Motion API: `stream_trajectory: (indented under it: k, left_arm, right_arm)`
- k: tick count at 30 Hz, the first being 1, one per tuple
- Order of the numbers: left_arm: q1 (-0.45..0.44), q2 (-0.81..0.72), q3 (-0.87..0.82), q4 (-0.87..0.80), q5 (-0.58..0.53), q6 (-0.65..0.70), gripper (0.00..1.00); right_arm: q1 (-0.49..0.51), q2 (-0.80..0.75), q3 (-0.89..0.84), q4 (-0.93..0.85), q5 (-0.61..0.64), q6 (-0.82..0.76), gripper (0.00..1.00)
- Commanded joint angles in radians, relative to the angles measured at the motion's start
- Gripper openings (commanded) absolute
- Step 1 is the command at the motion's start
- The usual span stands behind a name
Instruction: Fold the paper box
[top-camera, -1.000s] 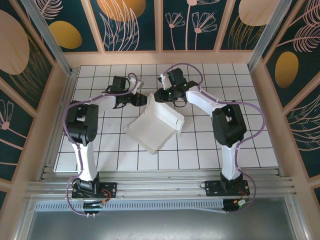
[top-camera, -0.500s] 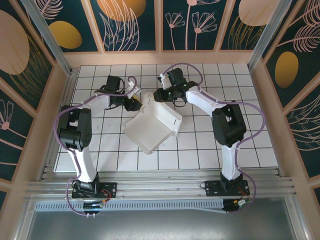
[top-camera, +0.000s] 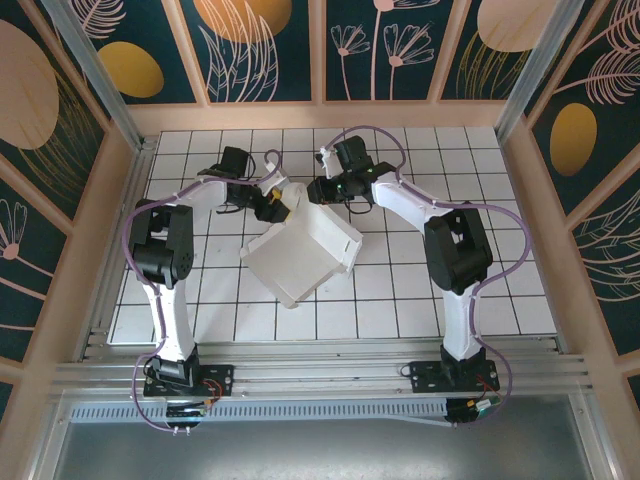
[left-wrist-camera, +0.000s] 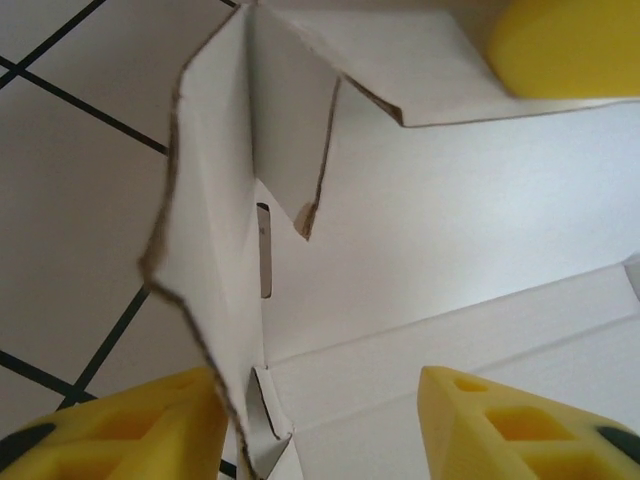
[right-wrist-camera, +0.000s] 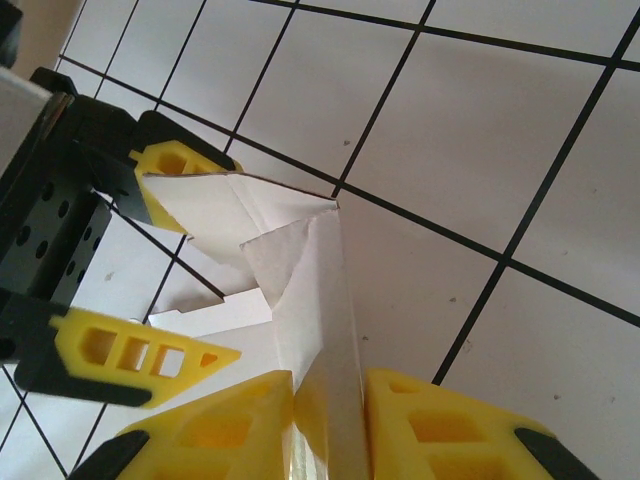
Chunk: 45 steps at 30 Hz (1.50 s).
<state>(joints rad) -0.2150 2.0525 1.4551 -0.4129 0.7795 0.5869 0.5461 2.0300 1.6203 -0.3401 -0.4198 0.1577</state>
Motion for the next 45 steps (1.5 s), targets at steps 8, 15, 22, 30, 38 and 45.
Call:
stream_trajectory:
  k: [8, 15, 22, 30, 38, 45]
  left_arm:
    - [0.098, -0.328, -0.337, 0.575, -0.193, -0.202, 0.54]
    - [0.154, -0.103, -0.057, 0.230, -0.032, 0.018, 0.58]
    - [0.153, -0.004, -0.002, 0.153, 0.099, 0.170, 0.62]
    - [0.138, 0.048, 0.036, 0.066, 0.177, 0.350, 0.59]
    - [0.116, 0.049, 0.045, -0.010, 0.218, 0.470, 0.53]
    - [0.062, 0.094, 0.127, -0.134, 0.131, 0.535, 0.46]
  right_arm:
    - [0.007, -0.009, 0.002, -0.010, -0.009, -0.009, 0.26]
    - [0.006, -0.016, 0.015, -0.007, -0.054, 0.014, 0.28]
    - [0.006, -0.021, 0.008, -0.015, -0.082, 0.023, 0.30]
    - [0.006, -0.032, -0.017, 0.005, -0.105, 0.033, 0.30]
    - [0.006, -0.019, -0.014, 0.008, -0.107, 0.040, 0.30]
    - [0.007, -0.008, -0.008, 0.012, -0.112, 0.047, 0.30]
